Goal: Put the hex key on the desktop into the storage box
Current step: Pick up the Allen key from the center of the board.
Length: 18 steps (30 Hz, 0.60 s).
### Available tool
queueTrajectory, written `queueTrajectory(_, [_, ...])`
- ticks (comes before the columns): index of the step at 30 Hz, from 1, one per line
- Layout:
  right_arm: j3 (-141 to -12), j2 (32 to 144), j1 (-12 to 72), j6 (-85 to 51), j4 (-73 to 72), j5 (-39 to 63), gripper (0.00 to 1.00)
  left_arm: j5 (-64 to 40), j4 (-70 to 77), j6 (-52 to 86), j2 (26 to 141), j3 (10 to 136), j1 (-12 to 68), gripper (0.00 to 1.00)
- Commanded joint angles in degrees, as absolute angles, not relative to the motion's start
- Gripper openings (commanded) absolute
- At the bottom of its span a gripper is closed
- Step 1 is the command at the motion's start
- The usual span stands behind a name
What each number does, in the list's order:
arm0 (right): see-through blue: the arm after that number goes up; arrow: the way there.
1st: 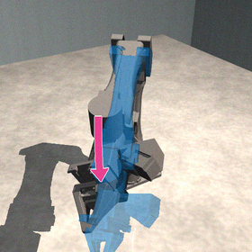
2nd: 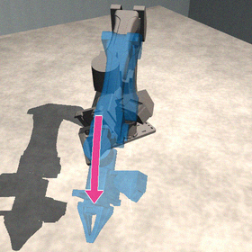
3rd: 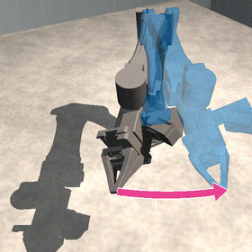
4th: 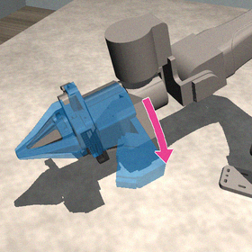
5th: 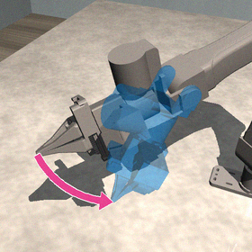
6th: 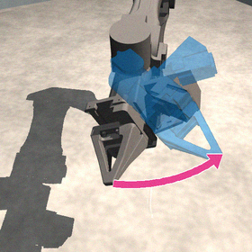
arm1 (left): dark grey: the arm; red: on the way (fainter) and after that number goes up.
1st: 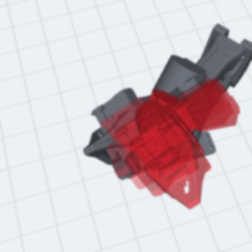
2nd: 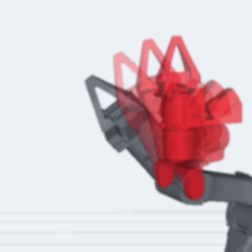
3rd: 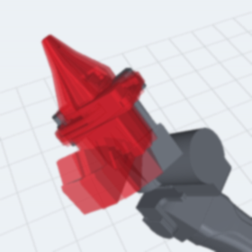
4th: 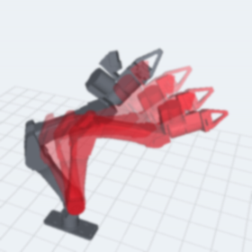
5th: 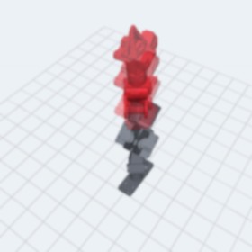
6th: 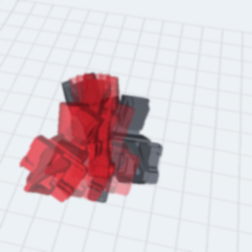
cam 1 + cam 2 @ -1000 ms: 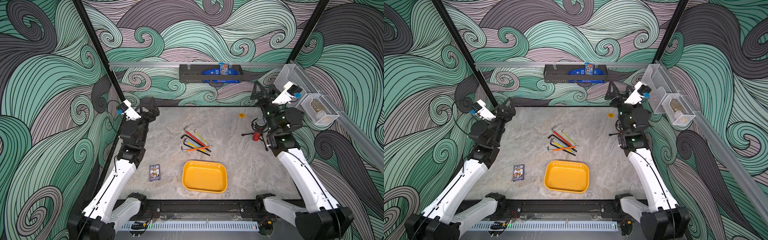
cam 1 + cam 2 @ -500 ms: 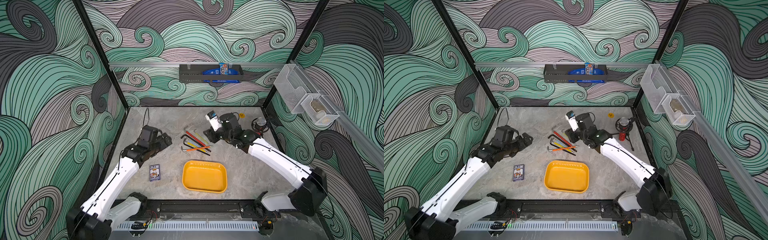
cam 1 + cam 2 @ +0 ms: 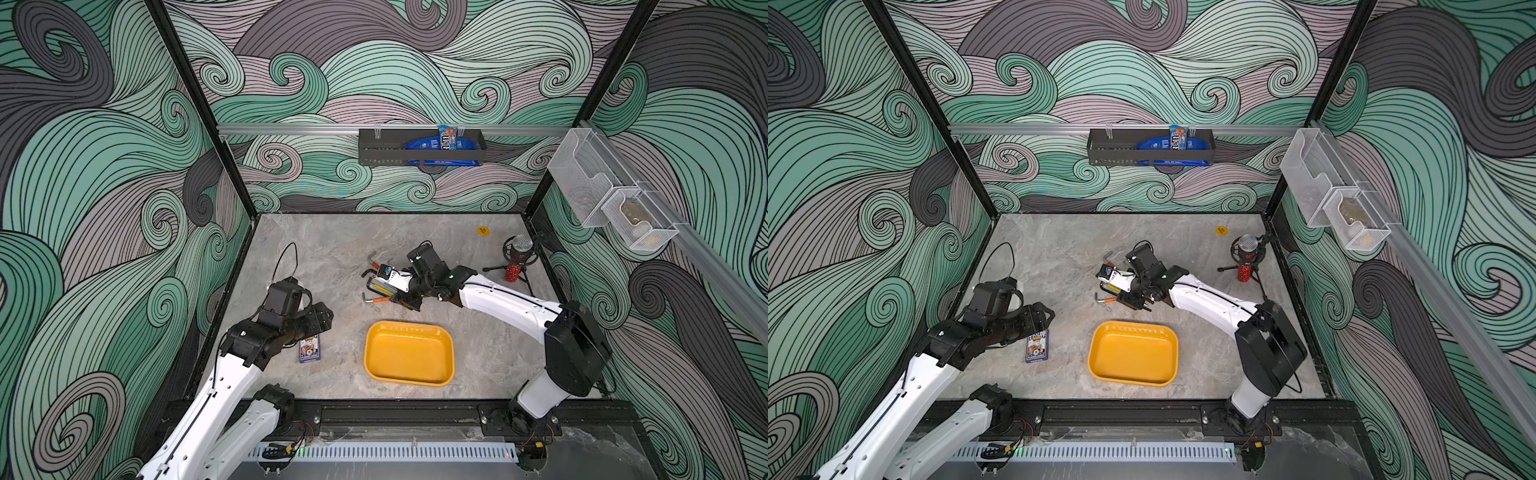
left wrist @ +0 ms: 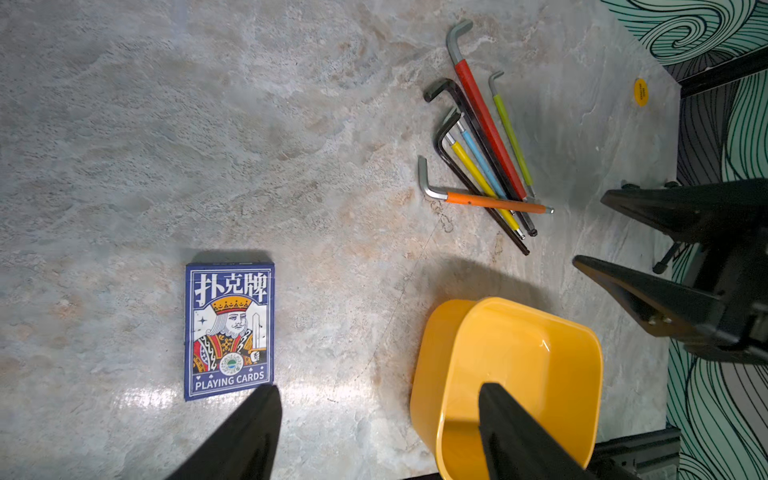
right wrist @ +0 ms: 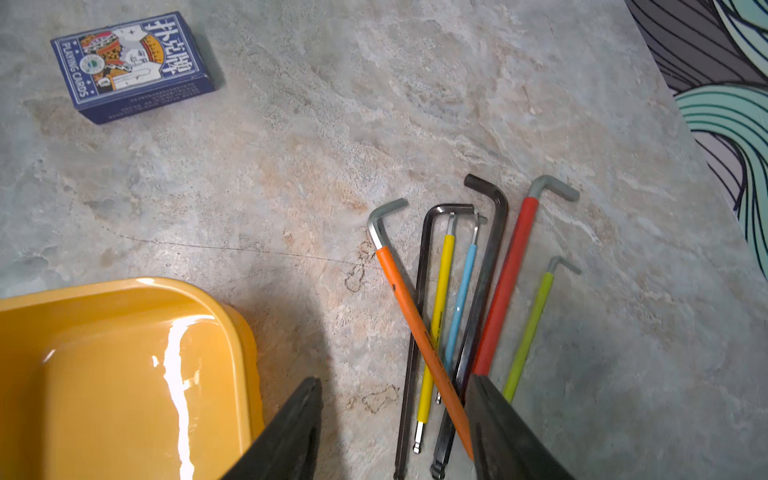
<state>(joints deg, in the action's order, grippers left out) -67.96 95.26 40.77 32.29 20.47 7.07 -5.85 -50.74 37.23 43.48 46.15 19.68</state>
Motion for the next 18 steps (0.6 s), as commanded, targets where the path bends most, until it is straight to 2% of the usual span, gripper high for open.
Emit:
queueTrajectory(1, [-69.75,99.81,41.1,40.98,19.0,6.33,0.59,-7.96,-53.88,34.98,42.69,50.01,19.95,0.78])
queueTrajectory(9, [-76.51,109.15,41.21,41.74,19.15,5.42,0.57,-8.22,-54.75,34.72,42.4,52.21,19.91,0.78])
queueTrajectory(18, [-76.28,112.92,42.36,44.03,18.86,2.33,0.49,-7.65,-53.93,35.15,40.92,51.15,19.95,0.78])
